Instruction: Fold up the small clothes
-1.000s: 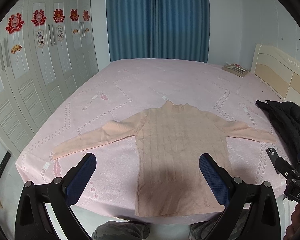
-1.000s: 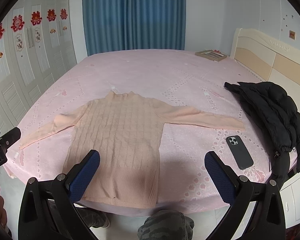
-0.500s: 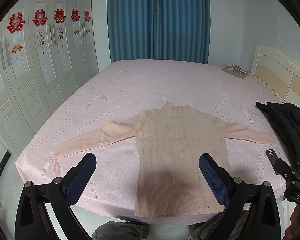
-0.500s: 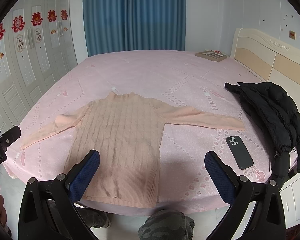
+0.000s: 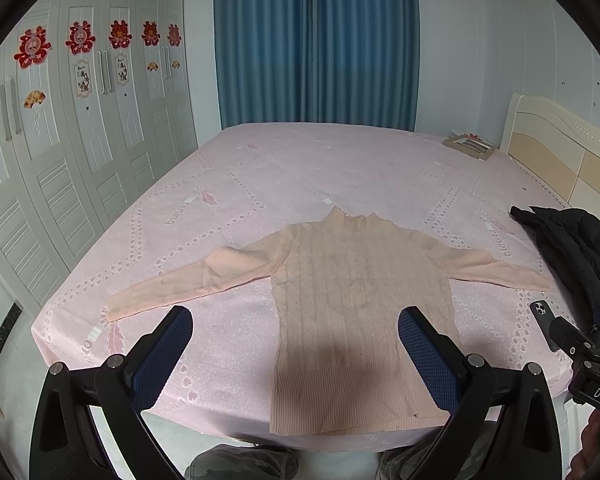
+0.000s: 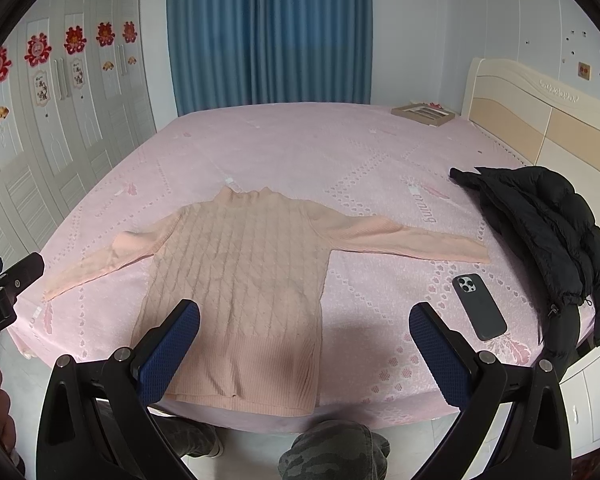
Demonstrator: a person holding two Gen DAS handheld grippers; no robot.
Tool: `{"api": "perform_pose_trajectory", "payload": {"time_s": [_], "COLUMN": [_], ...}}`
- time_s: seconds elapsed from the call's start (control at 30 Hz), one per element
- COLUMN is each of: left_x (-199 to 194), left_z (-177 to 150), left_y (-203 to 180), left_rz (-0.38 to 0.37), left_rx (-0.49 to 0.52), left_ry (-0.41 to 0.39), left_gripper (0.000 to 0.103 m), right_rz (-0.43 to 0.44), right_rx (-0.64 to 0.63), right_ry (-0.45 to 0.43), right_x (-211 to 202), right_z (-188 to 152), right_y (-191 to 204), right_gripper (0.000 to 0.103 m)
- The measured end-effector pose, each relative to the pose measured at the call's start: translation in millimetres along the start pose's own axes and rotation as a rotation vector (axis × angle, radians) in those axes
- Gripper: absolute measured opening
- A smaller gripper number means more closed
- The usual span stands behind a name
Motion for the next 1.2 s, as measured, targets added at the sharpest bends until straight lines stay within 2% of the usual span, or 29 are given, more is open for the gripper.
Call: {"api": "perform_pose_trajectory", "payload": {"time_s": [1.2], "left_x": [-5], "left_z": [2], "left_y": [6], "left_rz": [-0.011], "left_rx": [-0.012], "left_ry": [-0.017], "left_gripper": [0.103], "right_rz": [-0.004], "right_rx": [-0.011], "right_ry": [-0.037], "right_x": [-13], "right_z": [5], "right_y": [4], "right_gripper": [0.102]}}
Point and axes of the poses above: each gripper's, at about its wrist camera, not at the fingertips, and x roughly the way its jaws point, y to its left, z to its top, the point moved 1 cm from there along x, roughly the way its jaws point, and after that the axes turned 5 degrees about y, right-handed, at the moved point
